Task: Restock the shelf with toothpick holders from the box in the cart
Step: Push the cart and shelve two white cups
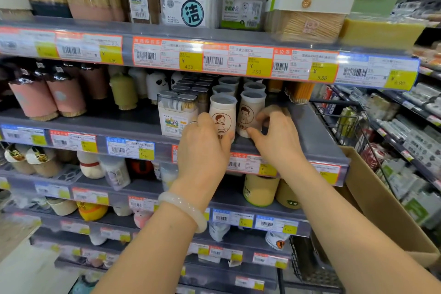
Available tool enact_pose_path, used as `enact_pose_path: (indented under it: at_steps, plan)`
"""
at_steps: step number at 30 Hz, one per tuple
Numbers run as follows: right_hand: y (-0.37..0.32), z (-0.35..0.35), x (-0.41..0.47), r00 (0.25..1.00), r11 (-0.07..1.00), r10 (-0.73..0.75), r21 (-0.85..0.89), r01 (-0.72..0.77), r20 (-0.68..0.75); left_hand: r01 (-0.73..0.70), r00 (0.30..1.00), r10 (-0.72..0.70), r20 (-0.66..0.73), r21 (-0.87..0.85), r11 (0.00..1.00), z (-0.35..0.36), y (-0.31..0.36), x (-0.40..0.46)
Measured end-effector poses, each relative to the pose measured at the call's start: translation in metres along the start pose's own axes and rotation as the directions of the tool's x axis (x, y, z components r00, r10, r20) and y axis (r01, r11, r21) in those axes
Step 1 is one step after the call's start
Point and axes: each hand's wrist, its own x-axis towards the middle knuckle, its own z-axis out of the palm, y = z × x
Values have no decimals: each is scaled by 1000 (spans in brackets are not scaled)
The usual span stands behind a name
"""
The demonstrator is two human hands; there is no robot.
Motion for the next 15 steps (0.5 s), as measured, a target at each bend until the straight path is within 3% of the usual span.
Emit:
enact_pose_path:
  at_steps: [7, 12, 15]
  plan:
    - [3, 7, -1, 998, 1000, -7, -30, 5, -69, -78, 997, 78, -17, 18, 997, -5, -4, -2]
    - [6, 0, -29, 923, 962, -238, 58, 267, -303, -324, 940, 316, -126, -45, 945, -3, -1, -26]
    - [17, 1, -60, 899, 934, -341, 10, 357, -274, -413, 910, 412, -40, -7, 911, 6, 3, -43]
